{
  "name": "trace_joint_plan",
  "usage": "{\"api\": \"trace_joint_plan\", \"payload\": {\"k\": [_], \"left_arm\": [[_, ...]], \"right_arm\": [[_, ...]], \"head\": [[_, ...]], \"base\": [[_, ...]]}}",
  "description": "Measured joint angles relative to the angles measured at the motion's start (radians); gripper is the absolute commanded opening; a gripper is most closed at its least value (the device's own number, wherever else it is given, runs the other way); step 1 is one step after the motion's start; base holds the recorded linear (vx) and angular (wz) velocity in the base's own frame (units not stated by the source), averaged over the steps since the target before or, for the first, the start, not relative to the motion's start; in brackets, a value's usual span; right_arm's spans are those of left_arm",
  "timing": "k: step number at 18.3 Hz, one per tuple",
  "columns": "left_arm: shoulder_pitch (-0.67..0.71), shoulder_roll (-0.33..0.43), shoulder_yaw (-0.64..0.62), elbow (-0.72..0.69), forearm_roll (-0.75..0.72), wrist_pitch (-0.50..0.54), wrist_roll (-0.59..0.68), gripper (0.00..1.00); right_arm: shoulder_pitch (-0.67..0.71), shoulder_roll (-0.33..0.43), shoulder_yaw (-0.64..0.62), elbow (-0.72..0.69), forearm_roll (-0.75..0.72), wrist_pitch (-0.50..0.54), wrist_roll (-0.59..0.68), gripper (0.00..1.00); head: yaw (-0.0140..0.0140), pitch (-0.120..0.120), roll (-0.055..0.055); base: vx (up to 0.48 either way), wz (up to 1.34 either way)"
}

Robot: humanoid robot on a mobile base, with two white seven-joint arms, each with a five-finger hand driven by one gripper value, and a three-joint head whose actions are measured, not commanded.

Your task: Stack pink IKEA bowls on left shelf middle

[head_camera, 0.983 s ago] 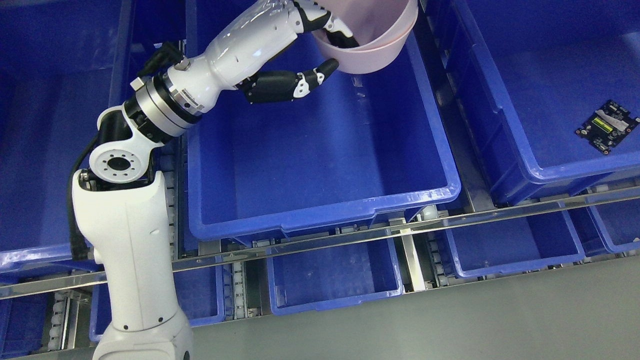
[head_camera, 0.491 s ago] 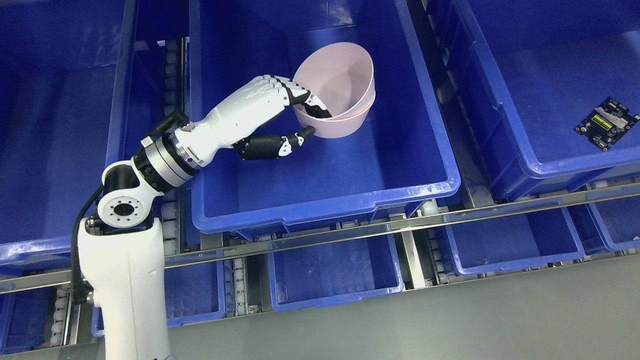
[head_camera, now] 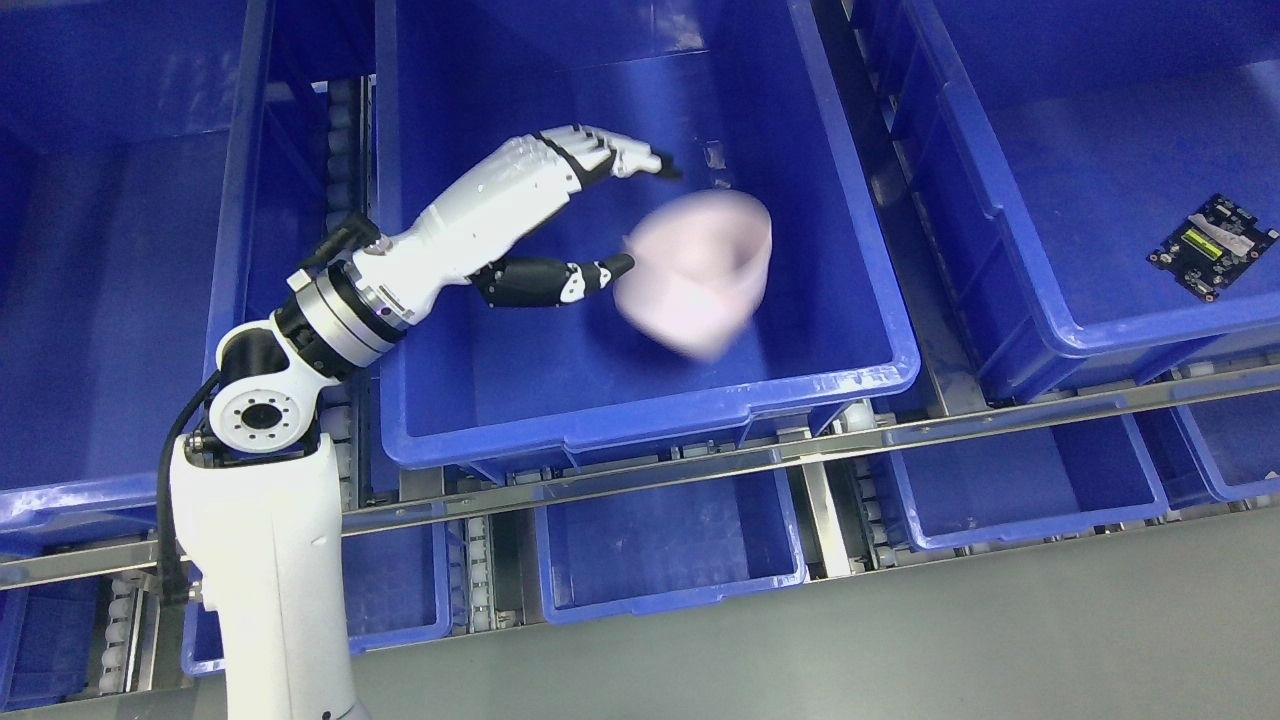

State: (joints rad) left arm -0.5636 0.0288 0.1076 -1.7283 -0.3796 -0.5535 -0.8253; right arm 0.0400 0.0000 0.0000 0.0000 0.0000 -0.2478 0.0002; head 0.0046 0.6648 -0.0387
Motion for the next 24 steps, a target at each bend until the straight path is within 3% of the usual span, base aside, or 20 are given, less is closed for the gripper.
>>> {"api": "trace_joint_plan", "payload": {"k": [1,5,11,16,24], "left_arm": [[-0.007,-0.003,0.001,0.001,-0.001,0.011,0.059,0.99],[-0.032,-0.011,0.002,0.016,0.036,0.060,0.359,0.99],[-0.044,-0.019,-0.036,0.043,0.277,0.160,0.835,1.00],[0.017,-0.023,-0.073,0.024,0.374,0.260,0.930,1.00],[0.122,-0.026,-0.116,-0.007,0.418,0.269,0.934,0.98]], "right_arm": [[0.000,0.000,0.000,0.000,0.000,0.000,0.000,1.00],[0.000,0.000,0.000,0.000,0.000,0.000,-0.001,1.00],[0.000,0.000,0.000,0.000,0.000,0.000,-0.001,1.00],[0.000,0.000,0.000,0.000,0.000,0.000,-0.001,1.00],[0.000,0.000,0.000,0.000,0.000,0.000,-0.001,1.00]], "head": [[0.0000,0.000,0.000],[0.0000,0.000,0.000],[0.0000,0.000,0.000],[0.0000,0.000,0.000],[0.0000,0.000,0.000]], "base": [[0.000,0.00],[0.000,0.00],[0.000,0.00],[0.000,0.00],[-0.016,0.04]]}}
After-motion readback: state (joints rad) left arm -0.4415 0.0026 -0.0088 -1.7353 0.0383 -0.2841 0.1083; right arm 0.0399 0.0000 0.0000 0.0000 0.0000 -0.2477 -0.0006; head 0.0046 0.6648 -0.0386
